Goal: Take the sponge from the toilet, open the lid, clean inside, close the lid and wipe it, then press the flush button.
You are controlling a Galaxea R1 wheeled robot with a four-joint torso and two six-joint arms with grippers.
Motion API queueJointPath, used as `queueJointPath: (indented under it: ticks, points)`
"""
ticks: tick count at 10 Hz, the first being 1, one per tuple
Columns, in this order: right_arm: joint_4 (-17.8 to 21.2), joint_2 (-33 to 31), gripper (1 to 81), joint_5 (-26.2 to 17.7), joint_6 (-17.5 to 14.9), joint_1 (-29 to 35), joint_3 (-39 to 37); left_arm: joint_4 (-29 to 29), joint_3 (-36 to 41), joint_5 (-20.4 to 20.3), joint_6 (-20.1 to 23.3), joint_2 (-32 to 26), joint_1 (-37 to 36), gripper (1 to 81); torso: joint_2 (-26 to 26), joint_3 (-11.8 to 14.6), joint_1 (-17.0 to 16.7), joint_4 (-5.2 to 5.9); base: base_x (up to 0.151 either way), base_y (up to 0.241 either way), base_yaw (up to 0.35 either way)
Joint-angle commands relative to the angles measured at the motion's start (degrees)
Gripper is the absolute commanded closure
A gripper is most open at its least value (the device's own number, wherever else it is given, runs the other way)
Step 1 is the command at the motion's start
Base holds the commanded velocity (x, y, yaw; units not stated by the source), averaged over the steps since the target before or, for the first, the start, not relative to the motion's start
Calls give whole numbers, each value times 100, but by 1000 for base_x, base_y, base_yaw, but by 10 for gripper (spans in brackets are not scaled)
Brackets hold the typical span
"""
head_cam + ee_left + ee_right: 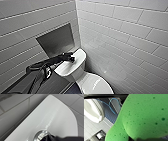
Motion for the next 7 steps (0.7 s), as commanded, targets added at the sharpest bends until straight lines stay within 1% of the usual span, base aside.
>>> queueJointPath:
  ticks: [1, 4, 7]
  points:
    - [-41, 14, 811, -519, -8, -67, 144, 38, -22, 103, 0, -126, -980, 811, 0, 0, 0, 0, 0, 0, 0]
    - [-41, 23, 811, -510, -8, -84, 144, 195, -22, 94, 0, -127, -804, 811, 0, 0, 0, 0, 0, 0, 0]
    - [-32, 31, 811, -475, -8, -128, 144, 363, -66, -82, 0, 23, -548, 811, 0, 0, 0, 0, 0, 0, 0]
